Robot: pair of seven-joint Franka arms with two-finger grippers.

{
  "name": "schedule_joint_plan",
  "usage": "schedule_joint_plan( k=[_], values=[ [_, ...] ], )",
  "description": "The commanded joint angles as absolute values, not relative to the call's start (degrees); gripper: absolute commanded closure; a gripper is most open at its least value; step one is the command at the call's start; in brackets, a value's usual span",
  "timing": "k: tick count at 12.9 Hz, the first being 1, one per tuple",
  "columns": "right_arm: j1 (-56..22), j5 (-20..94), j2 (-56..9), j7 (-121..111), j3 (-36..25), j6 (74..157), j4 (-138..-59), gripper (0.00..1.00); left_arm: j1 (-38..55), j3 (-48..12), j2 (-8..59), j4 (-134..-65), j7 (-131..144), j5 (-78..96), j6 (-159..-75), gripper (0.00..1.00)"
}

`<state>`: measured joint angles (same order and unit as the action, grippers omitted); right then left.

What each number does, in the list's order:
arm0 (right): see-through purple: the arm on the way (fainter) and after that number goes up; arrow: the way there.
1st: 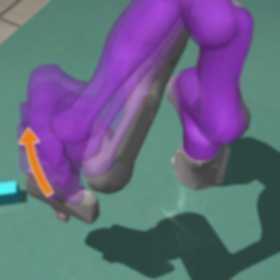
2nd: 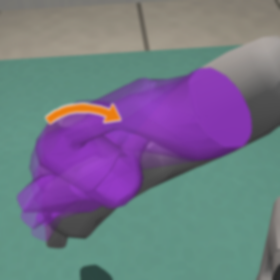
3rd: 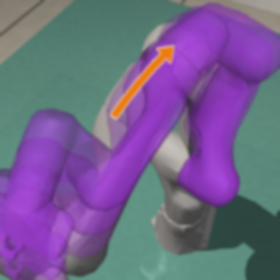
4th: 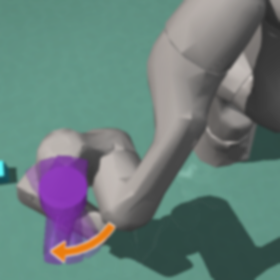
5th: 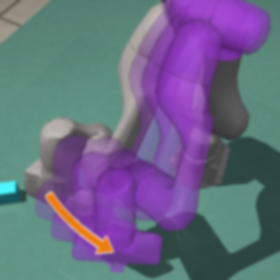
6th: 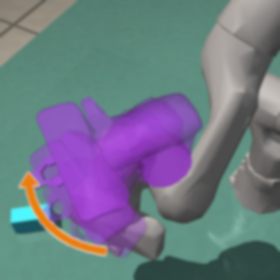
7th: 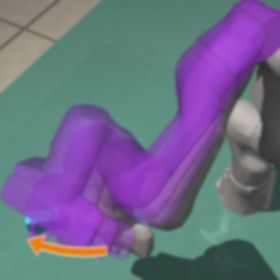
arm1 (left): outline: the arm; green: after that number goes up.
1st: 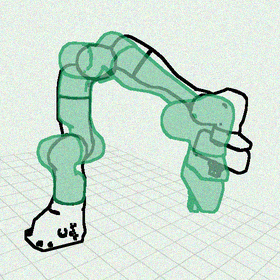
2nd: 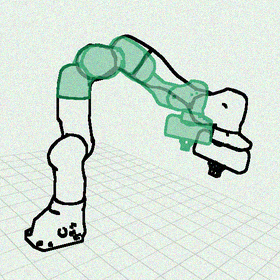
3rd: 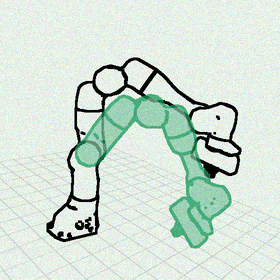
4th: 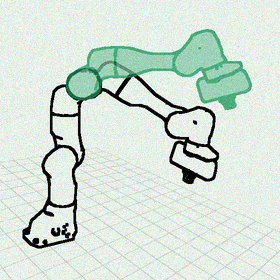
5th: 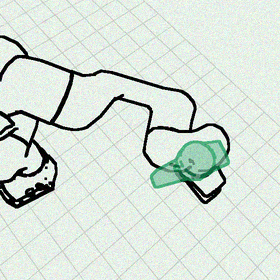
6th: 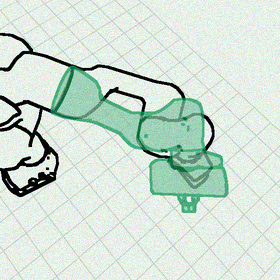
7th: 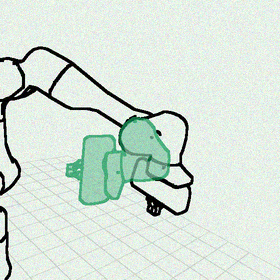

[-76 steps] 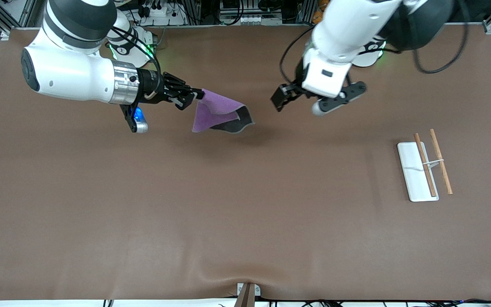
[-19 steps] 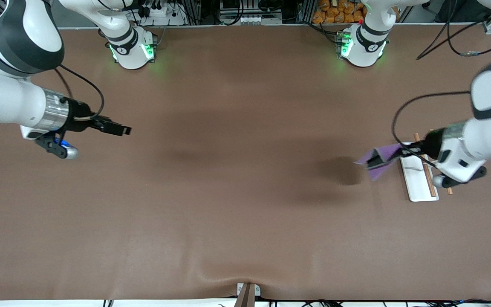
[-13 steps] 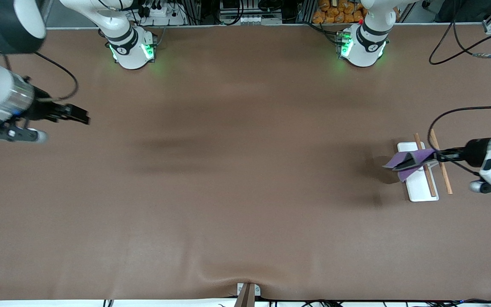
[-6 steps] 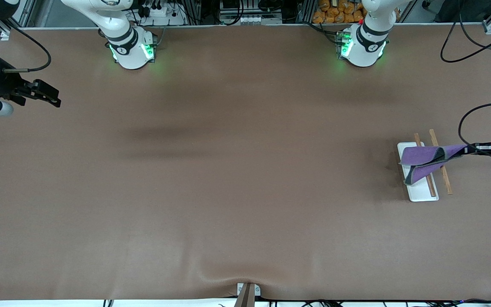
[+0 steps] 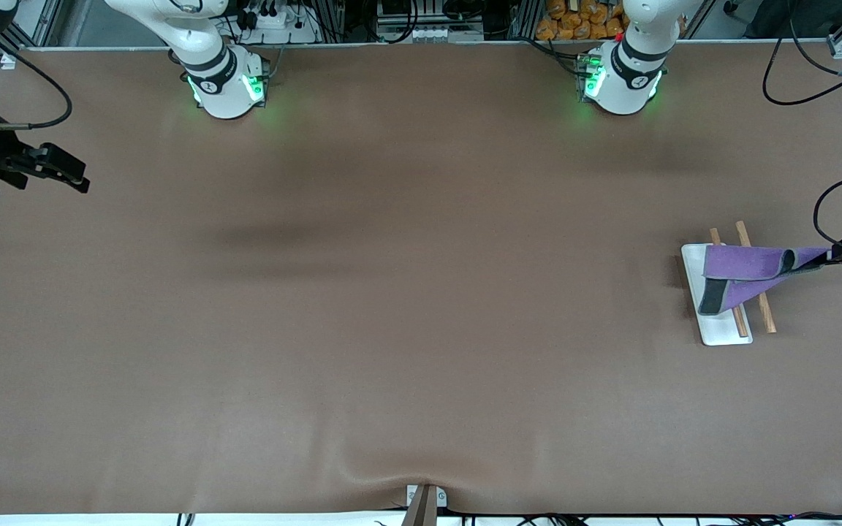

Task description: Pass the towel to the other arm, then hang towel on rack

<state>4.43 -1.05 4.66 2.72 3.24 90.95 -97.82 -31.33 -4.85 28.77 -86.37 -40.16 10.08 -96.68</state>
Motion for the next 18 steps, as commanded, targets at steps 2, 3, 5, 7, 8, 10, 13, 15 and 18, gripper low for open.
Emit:
schedule_joint_plan(
  k=[2,3,5,7,8,10,13,15,18],
  values=[
    [5.19,-1.23,0.79,2.11,4.04,88.16,-91.14,0.0,-32.87,-5.54,31.02,-85.61,-43.77,10.72,-98.52,1.0],
    [5.19,-1.14,0.79,2.11,4.04,88.15,-91.14,0.0,-32.96,-5.54,31.63,-85.17,-44.12,10.98,-98.61,1.0],
    [5.27,-1.14,0.79,2.11,4.04,88.15,-91.14,0.0,-33.57,-5.54,32.95,-84.46,-44.65,11.77,-98.96,1.0],
    [5.36,-1.14,0.79,2.11,4.04,88.15,-91.14,0.0,-33.57,-5.54,33.83,-84.38,-44.65,12.13,-99.58,0.93],
    [5.36,-1.14,0.79,2.11,4.04,88.15,-91.14,0.0,-33.66,-5.54,34.01,-84.38,-44.65,12.22,-99.67,0.59],
    [5.54,-1.14,0.79,2.11,4.04,88.15,-91.14,0.0,-33.58,-5.54,33.49,-84.38,-44.73,12.92,-99.67,0.0],
    [5.62,-1.14,0.7,2.11,4.04,88.15,-91.23,0.0,-33.05,-5.98,31.21,-82.09,-44.39,12.31,-97.14,0.0],
    [5.28,-1.06,0.7,2.11,4.04,88.15,-91.14,0.0,-32.78,-6.33,29.45,-82.0,-42.11,12.22,-93.36,0.0],
    [2.91,-0.88,0.79,2.46,4.39,88.15,-91.06,0.0,-29.63,-6.59,25.07,-80.77,-38.6,10.21,-91.14,0.0]
  ],
)
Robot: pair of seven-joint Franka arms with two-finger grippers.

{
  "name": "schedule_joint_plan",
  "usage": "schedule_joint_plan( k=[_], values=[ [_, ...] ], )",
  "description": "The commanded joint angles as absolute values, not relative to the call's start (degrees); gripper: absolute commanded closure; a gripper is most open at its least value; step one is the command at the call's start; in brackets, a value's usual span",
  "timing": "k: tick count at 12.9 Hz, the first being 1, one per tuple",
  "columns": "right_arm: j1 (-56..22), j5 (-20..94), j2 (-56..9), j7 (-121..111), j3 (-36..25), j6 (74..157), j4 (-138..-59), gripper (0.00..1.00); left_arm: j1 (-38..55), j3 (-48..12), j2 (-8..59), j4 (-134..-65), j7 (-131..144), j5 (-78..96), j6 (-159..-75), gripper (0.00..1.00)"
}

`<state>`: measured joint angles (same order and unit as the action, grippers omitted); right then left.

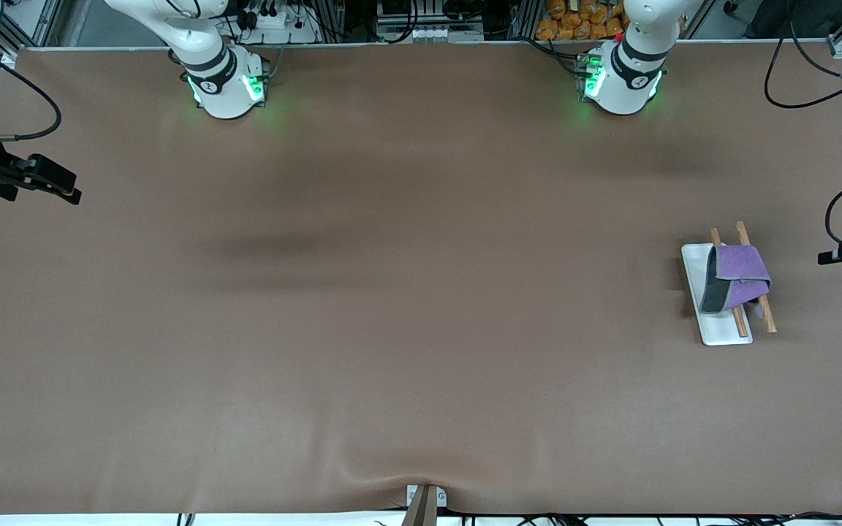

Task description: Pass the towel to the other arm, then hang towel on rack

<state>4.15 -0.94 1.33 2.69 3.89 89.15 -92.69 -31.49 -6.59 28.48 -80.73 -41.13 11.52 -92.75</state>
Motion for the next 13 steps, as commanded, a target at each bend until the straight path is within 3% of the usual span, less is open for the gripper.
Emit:
schedule_joint_plan(
  k=[1,7,13],
  values=[
    [2.73,-0.88,0.7,2.46,4.39,88.24,-91.05,0.0,-28.23,-6.68,23.4,-80.86,-36.41,9.41,-90.88,0.0],
    [2.2,-1.06,0.7,1.93,4.39,88.16,-89.39,0.0,-20.75,-7.11,14.34,-80.95,-20.25,7.47,-85.79,0.0],
    [2.11,-0.88,0.88,-1.05,4.39,87.71,-89.21,0.0,-20.57,-17.31,8.35,-81.21,-7.31,1.94,-85.17,0.0]
  ],
)
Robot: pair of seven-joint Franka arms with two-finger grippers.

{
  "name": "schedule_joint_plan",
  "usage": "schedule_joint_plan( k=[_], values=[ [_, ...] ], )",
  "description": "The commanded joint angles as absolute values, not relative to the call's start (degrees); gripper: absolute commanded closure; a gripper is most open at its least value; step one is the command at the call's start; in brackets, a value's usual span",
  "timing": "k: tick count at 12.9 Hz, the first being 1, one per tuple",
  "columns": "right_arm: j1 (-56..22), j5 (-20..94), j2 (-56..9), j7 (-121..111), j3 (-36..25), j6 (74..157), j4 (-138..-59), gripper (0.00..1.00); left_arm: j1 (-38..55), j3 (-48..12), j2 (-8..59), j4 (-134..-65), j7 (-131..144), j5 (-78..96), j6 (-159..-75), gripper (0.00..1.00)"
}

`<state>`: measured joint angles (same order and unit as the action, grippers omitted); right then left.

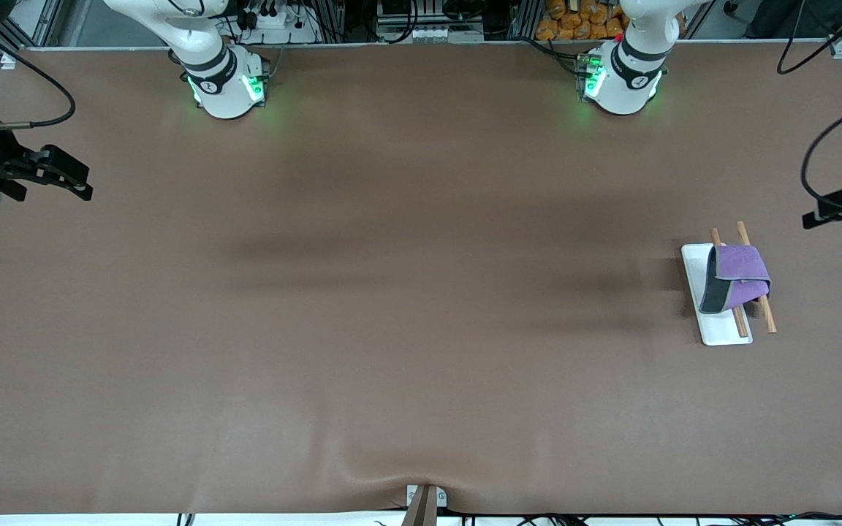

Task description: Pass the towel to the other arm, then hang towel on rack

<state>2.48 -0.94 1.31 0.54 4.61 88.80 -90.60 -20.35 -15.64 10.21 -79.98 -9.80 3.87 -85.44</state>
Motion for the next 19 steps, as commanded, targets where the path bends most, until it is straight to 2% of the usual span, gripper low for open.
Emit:
schedule_joint_plan(
  k=[1,4,6,7,9,11,13,19],
  values=[
    [2.2,-0.88,0.88,-1.05,4.39,87.71,-89.21,0.0,-20.57,-18.27,7.74,-81.21,-7.03,1.5,-85.25,0.0],
    [2.29,-0.88,0.88,-1.05,4.39,87.71,-89.21,0.0,-20.48,-22.66,7.04,-81.04,-8.09,-5.17,-85.25,0.0],
    [2.29,-0.88,0.88,-1.05,4.39,87.71,-89.21,0.0,-19.35,-23.29,6.42,-81.04,-7.47,-4.49,-84.99,0.0],
    [2.29,-0.88,0.88,-1.14,4.39,87.71,-89.21,0.0,-16.64,-21.9,6.24,-81.04,-7.21,-5.09,-84.73,0.0],
    [2.29,-0.88,0.88,-1.14,4.39,87.63,-89.21,0.0,-10.49,-14.54,5.71,-81.21,-6.16,-2.83,-84.46,0.0],
    [2.29,-0.88,0.88,-1.14,4.39,87.71,-89.21,0.0,-6.35,-11.7,4.66,-82.0,-3.27,-1.67,-84.46,0.0],
    [2.29,-0.88,0.88,-1.14,4.39,87.71,-89.21,0.0,0.41,-4.69,2.99,-83.92,-0.44,-1.06,-84.64,0.0],
    [2.37,-0.88,0.88,-1.14,4.39,87.63,-89.21,0.0,1.67,-3.34,-2.45,-90.25,2.89,-0.26,-86.92,0.0]
  ],
)
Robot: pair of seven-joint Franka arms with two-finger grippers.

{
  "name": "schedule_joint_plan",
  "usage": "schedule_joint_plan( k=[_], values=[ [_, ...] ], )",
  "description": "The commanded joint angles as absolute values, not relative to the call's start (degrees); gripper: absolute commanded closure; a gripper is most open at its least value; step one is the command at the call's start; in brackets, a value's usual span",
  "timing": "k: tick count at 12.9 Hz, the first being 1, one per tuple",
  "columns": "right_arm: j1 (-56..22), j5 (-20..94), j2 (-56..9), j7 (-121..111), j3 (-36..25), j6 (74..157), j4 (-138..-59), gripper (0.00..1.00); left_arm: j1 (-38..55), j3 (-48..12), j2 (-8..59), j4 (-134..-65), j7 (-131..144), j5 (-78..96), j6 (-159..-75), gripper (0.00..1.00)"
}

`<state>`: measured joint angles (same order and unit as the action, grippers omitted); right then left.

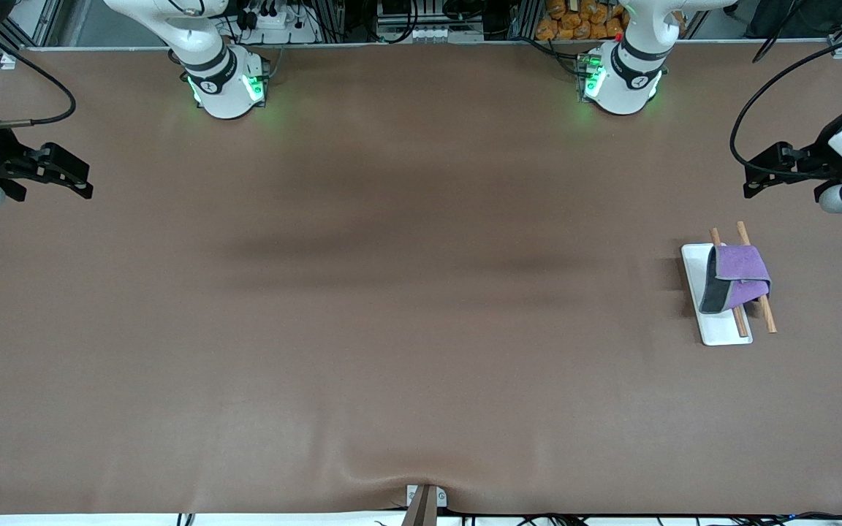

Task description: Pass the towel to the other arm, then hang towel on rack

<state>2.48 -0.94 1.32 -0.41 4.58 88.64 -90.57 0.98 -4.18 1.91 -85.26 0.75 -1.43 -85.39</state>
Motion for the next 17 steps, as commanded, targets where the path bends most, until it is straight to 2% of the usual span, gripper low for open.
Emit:
schedule_joint_plan(
  k=[1,7,17],
  values=[
    [2.37,-0.88,0.88,-1.14,4.39,87.63,-89.21,0.0,1.58,-3.34,-3.77,-91.66,2.9,-0.26,-87.01,0.0],
    [2.37,-0.88,0.88,-1.14,4.31,87.63,-89.21,0.0,1.58,-3.34,-6.33,-94.04,6.85,-0.26,-86.49,0.0],
    [2.37,-0.88,0.88,-1.14,4.31,87.63,-89.21,0.0,1.93,-2.81,-5.19,-90.7,9.04,-0.7,-84.55,0.0]
  ],
)
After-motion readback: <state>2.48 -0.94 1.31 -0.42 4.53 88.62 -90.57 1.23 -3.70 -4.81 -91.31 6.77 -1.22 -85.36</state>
